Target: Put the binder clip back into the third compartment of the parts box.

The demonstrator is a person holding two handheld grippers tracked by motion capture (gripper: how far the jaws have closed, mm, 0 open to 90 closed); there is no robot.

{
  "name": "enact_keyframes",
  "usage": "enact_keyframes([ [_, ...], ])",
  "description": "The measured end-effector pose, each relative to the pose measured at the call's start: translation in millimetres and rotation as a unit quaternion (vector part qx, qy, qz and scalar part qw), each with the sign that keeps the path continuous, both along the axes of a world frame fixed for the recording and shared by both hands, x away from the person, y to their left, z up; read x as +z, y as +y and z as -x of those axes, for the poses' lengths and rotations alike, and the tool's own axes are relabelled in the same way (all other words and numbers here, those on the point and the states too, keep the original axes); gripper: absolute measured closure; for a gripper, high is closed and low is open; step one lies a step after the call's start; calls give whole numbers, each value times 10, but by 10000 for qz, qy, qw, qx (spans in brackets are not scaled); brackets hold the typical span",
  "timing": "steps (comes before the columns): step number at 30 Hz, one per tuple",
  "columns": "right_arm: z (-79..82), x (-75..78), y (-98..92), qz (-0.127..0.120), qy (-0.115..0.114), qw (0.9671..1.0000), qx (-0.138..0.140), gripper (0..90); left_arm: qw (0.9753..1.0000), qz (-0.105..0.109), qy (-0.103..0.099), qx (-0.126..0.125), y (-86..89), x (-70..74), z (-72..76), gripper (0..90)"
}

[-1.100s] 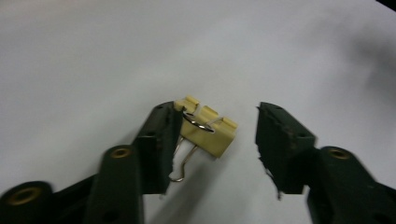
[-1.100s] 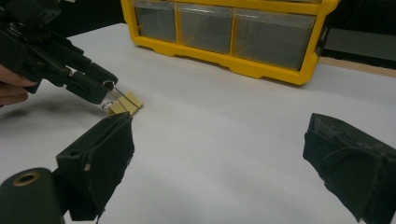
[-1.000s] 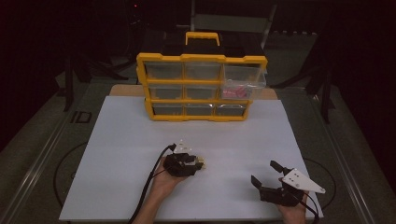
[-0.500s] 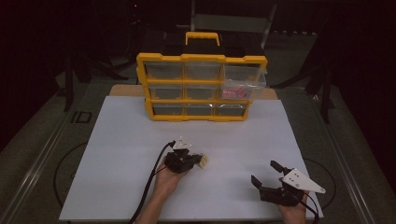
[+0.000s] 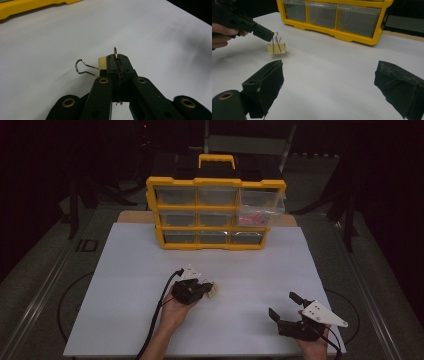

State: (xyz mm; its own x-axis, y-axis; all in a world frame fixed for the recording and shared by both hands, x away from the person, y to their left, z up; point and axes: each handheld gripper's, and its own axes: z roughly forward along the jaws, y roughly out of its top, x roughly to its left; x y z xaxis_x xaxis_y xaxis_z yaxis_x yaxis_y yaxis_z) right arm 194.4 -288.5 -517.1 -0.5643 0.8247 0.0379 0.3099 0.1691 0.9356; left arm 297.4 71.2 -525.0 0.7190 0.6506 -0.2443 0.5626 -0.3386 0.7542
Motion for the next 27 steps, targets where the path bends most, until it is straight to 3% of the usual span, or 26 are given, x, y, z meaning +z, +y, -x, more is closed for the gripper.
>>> enact_keyframes([
  [11, 2, 2, -2, -7, 3, 10000, -6, 84, 9997, 56, -207, 72, 90, 196, -46, 900],
  [27, -8, -2, -5, -16, 0, 10000, -4, 84, 9967, 192, -787, 56, 216, 877, -249, 900],
])
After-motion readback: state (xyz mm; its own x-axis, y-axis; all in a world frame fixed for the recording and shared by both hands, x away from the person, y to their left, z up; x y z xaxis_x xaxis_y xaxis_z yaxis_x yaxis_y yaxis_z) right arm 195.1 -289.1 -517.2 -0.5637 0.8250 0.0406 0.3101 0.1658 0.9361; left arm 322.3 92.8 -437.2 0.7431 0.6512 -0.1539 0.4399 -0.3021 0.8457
